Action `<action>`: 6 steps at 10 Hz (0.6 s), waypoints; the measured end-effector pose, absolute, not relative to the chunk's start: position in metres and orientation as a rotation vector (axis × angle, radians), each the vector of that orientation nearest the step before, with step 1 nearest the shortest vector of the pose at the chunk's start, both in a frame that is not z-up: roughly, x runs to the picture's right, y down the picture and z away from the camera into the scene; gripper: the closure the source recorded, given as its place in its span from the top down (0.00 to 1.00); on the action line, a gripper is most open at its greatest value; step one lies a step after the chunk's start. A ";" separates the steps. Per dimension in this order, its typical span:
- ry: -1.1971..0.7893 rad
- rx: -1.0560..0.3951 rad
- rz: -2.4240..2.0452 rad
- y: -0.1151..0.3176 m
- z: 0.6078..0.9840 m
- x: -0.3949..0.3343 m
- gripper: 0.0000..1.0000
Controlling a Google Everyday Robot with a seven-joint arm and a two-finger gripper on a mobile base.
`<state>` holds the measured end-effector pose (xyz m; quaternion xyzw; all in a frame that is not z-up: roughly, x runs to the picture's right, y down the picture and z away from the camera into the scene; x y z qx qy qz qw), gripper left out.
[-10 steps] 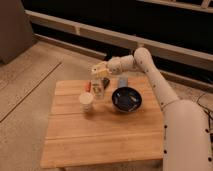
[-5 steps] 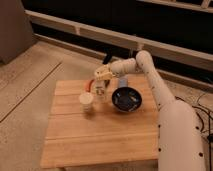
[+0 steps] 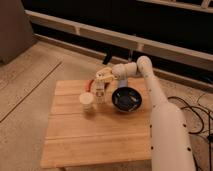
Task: Stand the bottle upright
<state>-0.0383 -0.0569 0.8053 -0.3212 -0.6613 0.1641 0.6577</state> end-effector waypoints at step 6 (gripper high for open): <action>-1.503 -0.787 0.316 -0.045 0.818 -0.036 0.00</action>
